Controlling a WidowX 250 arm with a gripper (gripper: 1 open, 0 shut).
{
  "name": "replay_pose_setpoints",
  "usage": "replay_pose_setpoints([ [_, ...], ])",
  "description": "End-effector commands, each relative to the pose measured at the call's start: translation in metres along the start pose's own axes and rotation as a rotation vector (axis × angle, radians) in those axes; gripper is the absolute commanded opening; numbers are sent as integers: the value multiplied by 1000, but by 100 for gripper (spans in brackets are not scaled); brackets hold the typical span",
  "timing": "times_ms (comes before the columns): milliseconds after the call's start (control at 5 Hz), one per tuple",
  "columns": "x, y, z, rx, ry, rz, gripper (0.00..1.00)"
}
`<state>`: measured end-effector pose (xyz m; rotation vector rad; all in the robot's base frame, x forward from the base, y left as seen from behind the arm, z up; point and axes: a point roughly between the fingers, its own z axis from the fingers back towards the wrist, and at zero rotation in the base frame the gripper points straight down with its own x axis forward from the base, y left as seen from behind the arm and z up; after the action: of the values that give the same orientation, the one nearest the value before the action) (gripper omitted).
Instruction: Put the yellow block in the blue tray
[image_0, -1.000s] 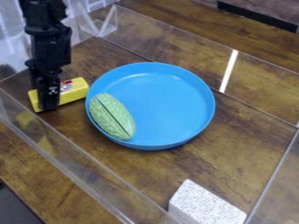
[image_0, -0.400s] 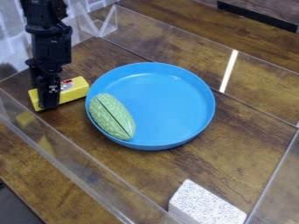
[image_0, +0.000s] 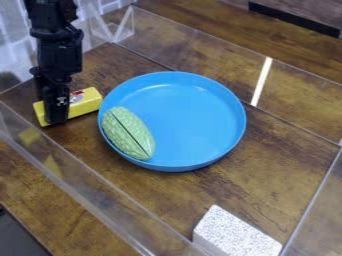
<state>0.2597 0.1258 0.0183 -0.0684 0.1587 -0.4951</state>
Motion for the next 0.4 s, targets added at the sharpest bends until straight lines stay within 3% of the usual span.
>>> replay_pose_setpoints([
  [0, -2, 8, 8, 16, -23, 28, 0],
  [200, -2, 9, 8, 14, -22, 29, 0],
])
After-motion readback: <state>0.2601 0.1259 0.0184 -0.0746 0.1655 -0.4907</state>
